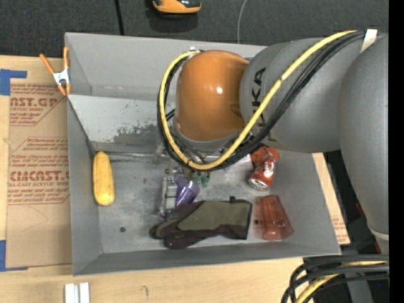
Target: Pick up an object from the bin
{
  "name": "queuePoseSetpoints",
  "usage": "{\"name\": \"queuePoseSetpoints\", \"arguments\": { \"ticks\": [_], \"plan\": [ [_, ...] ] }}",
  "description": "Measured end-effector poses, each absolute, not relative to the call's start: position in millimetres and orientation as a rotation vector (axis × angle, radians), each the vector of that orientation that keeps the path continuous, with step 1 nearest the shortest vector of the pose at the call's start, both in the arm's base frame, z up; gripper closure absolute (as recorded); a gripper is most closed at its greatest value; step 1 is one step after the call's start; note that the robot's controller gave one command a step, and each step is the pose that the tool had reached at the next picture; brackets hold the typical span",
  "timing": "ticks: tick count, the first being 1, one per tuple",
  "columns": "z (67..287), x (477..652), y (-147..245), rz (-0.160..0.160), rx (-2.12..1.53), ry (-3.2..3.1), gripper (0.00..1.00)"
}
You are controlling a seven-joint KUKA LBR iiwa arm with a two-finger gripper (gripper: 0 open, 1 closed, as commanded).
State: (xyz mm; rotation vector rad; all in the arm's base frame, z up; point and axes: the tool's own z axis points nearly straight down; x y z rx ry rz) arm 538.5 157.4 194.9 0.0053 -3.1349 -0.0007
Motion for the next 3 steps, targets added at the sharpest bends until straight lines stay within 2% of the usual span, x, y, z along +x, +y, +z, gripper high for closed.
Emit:
{"name": "queuePoseSetpoints", "arguments": {
  "ticks": [1, 2, 3],
  "plan": [
    [197, 538.6, 157, -0.001, 0.004, -3.137, 0.0],
    [200, 549.6, 147, -0.003, 0.185, -3.137, 0.0],
    [157, 549.3, 115, 0.0, 0.501, -3.112, 0.0]
  ]
}}
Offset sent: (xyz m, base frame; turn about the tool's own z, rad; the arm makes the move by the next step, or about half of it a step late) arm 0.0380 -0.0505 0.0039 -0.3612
